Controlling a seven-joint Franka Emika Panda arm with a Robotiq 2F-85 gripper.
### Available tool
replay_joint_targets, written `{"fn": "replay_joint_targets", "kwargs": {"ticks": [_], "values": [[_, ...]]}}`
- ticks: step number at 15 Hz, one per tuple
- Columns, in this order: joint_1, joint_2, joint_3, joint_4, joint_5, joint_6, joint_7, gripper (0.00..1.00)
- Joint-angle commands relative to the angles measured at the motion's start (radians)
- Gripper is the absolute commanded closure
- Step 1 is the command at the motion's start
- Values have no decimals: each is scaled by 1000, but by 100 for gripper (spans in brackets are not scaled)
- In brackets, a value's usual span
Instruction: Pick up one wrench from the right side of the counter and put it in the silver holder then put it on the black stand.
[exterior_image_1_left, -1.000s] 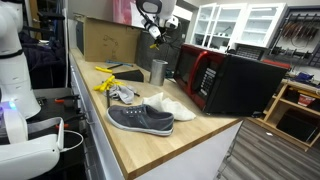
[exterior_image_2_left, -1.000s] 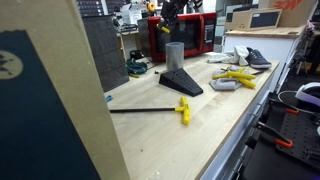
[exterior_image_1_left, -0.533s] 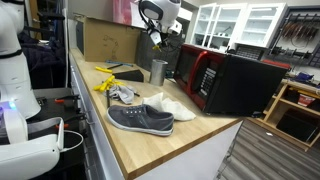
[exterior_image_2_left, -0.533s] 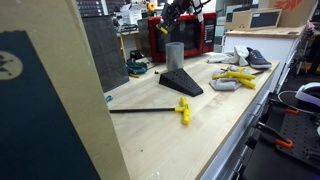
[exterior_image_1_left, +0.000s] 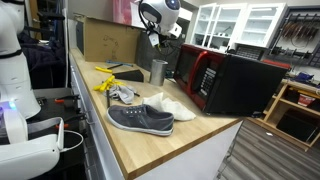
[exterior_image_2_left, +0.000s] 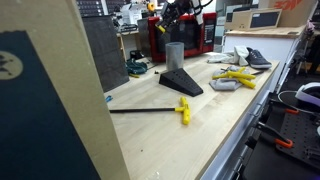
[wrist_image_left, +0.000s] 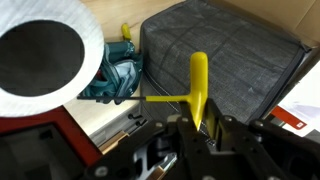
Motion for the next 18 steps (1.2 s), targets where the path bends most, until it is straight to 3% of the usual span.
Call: {"fn": "replay_joint_targets", "kwargs": {"ticks": [1, 10, 18], "values": [[-10, -45, -11, -59, 21, -43, 13, 95], [-29, -105, -43, -158, 55, -21, -48, 95], [-23, -91, -48, -190, 169, -20, -166, 95]]}}
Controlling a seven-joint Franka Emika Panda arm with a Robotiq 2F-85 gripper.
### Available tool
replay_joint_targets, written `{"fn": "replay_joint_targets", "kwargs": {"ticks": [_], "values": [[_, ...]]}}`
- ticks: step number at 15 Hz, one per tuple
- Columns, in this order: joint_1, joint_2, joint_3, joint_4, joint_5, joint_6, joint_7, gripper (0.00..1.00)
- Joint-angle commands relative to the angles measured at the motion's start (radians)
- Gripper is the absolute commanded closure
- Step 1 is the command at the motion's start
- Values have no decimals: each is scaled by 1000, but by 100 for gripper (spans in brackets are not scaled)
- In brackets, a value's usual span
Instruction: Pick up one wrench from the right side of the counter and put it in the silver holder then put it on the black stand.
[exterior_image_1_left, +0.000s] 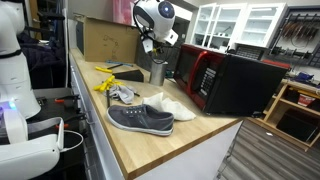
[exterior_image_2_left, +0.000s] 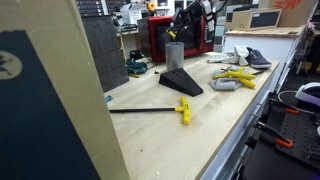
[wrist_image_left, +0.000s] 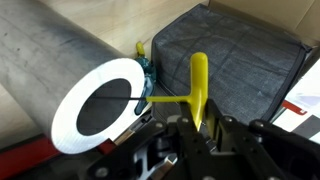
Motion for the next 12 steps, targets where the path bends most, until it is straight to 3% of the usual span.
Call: {"fn": "replay_joint_targets", "kwargs": {"ticks": [1, 8, 10, 12], "values": [[0, -21, -7, -22, 66, 4, -82, 95], [-8, -22, -28, -45, 90, 30, -89, 95], [-4, -24, -29, -47, 73, 40, -79, 54], [1, -33, -28, -48, 56, 66, -73, 41]]}}
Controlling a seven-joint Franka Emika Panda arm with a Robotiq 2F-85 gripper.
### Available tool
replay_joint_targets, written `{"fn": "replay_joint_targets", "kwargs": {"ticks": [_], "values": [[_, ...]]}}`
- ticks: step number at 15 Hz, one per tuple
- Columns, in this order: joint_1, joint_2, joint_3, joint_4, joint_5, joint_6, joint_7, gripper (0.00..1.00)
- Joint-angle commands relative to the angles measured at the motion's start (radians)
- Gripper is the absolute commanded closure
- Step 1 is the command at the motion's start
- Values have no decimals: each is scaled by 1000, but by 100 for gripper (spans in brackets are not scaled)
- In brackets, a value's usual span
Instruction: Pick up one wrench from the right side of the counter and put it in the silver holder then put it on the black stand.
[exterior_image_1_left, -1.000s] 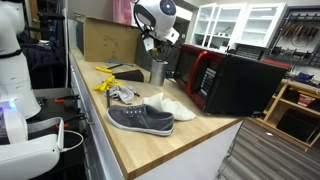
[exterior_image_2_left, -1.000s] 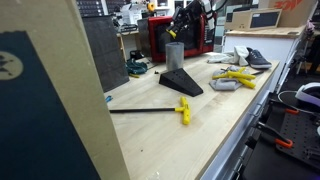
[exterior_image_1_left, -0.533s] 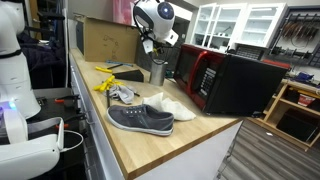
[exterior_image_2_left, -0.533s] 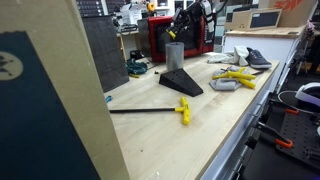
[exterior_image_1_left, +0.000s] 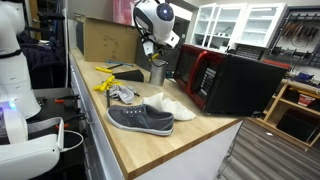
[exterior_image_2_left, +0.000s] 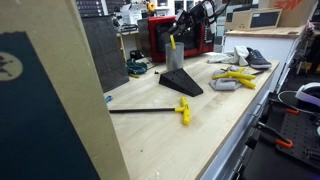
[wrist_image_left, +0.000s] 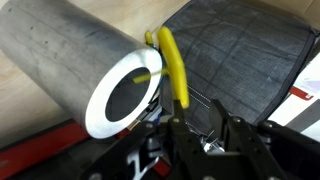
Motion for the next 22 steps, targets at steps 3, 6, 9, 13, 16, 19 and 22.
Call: {"fn": "replay_joint_targets", "kwargs": {"ticks": [3, 6, 9, 13, 16, 19, 22], "values": [[19, -51, -1, -25, -48, 81, -22, 18], [31, -81, 3, -27, -150, 117, 22, 0], [49, -123, 9, -34, -358, 138, 145, 0], [65, -168, 25, -15, -703, 70, 342, 0], [82, -197, 44, 10, -883, -25, 426, 0], [110, -220, 64, 41, -1004, -152, 457, 0], [140, -228, 84, 85, -1105, -295, 446, 0]]}}
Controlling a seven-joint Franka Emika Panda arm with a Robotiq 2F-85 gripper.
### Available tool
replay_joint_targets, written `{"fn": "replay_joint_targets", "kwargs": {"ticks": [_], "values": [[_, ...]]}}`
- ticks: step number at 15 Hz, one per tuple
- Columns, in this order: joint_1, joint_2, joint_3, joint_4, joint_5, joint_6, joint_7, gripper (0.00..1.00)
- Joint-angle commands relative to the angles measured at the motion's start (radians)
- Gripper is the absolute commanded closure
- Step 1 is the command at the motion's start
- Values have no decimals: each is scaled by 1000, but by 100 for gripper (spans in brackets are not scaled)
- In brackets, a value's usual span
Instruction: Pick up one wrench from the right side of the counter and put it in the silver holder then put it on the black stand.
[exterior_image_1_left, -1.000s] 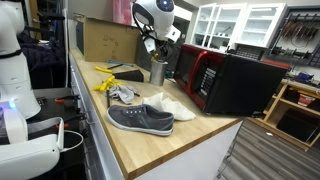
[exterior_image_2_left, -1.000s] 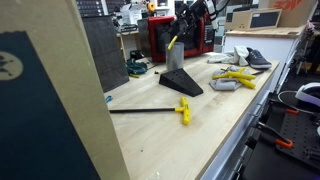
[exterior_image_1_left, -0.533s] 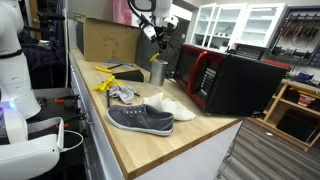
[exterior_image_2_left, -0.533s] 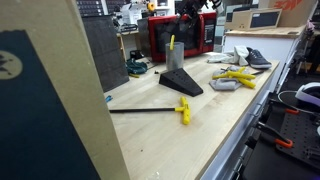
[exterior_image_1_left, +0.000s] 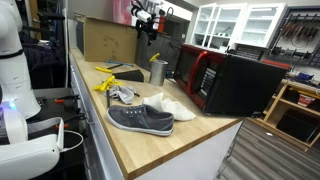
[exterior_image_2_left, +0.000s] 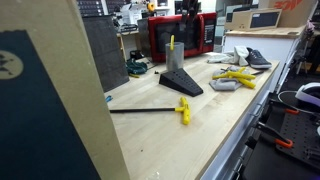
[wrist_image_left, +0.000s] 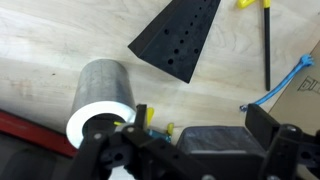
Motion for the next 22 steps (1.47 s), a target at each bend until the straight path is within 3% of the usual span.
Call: {"fn": "replay_joint_targets", "kwargs": {"ticks": [1, 4, 5, 22], "values": [[30, -16, 24, 60, -124, -166, 22, 0], [47, -19, 37, 105, -222, -281, -10, 0], [45, -13, 29, 69, -178, -210, -2, 0], [48, 29, 35, 121, -242, -256, -25, 0]]}}
